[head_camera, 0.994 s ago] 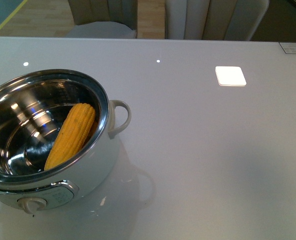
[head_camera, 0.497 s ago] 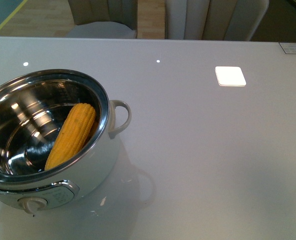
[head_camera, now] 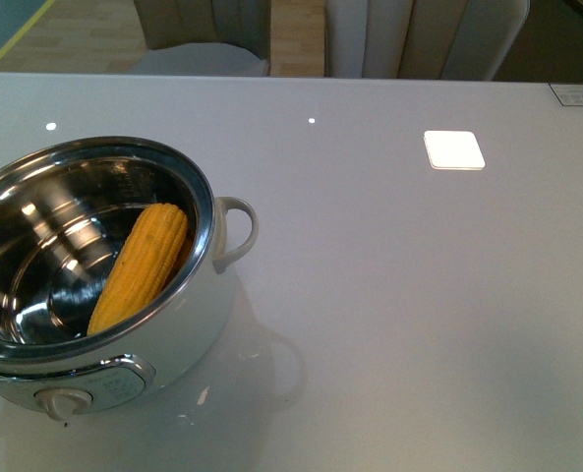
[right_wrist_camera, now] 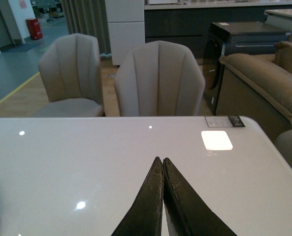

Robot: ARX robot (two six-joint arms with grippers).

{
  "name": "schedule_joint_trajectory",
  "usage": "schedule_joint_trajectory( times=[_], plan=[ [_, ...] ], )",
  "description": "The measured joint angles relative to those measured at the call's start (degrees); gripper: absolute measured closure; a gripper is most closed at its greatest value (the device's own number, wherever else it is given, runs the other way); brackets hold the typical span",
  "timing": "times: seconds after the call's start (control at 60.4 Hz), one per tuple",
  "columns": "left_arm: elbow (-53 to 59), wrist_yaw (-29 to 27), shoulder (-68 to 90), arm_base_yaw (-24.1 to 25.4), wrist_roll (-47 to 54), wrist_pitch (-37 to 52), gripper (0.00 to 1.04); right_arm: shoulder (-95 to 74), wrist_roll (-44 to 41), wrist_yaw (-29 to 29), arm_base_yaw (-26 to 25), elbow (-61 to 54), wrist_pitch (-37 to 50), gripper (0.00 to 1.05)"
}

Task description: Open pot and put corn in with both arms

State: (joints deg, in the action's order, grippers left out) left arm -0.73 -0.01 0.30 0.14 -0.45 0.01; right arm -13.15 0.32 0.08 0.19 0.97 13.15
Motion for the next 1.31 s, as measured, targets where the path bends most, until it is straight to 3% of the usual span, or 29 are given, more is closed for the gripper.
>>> schedule_joint_trajectory(
  times=[0.215, 0.315, 0.563, 1.093, 1.308],
  plan=[
    [0.0, 0.0, 0.0, 0.0, 0.0, 0.0, 0.07, 3.32, 0.02, 0.0, 0.0, 0.0, -3.32, 1.03],
    [0.0, -0.02, 0.0, 0.0, 0.0, 0.0, 0.07, 10.71, 0.02, 0.04, 0.0, 0.02, -12.24, 1.03],
    [0.0, 0.0, 0.0, 0.0, 0.0, 0.0, 0.07, 12.79, 0.0, 0.02, 0.0, 0.02, -13.07, 1.03],
    [0.0, 0.0, 0.0, 0.0, 0.0, 0.0, 0.07, 12.81, -0.04, 0.04, 0.0, 0.02, -13.07, 0.1],
    [0.0, -0.02, 0.0, 0.0, 0.0, 0.0, 0.07, 12.81, -0.04, 0.04, 0.0, 0.02, -13.07, 0.09]
  ],
)
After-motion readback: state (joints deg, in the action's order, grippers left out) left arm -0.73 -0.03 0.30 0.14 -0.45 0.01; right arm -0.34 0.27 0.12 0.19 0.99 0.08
